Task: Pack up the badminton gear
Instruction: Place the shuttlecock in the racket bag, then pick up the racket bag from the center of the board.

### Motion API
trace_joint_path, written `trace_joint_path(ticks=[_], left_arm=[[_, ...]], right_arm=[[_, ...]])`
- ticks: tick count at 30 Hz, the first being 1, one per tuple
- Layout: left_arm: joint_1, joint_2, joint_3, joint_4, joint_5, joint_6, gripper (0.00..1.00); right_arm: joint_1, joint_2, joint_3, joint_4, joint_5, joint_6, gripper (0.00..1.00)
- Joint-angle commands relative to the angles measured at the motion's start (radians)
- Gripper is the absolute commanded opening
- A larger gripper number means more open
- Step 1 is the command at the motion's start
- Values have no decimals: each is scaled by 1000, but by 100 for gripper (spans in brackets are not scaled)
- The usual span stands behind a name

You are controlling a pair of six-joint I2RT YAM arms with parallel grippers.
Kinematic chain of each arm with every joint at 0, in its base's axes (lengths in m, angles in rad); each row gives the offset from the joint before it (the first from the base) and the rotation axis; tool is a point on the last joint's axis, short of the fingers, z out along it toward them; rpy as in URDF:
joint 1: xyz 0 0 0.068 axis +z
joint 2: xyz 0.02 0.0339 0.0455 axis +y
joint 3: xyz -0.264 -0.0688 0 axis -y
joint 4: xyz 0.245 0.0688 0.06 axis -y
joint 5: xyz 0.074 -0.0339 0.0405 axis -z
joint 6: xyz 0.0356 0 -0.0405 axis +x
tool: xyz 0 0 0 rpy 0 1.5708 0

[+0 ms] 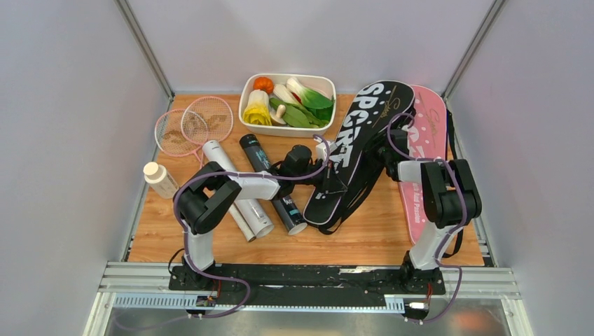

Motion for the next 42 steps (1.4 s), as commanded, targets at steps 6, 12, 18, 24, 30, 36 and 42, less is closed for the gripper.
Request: trace_joint_path(ticks=[6,12,18,24,30,36,42], left_arm=[[-20,20,60,-24,4,49,35],[-21,-9,69,-74,-11,81,49],[-26,-52,75,-149,-50,116,52],[-34,-29,22,-85,-78,94,52],[-47,-10,22,-85,-87,101,52],[-61,14,0,-80,-152,108,53],[-67,42,-28,-39,-157,81,51]], right_arm=[[-147,-199,62,-487,-195,-381,69],[-166,-341,4,-512,-204,-443,92],[-166,-346,35,-508,-172,-427,99],[-165,-435,13,-514,-78,-378,100],[-131,-495,-67,-469,-17,-323,99],[-130,-341,-25,-406,-87,-355,95],[-125,-278,-31,-349,-79,-359,93]])
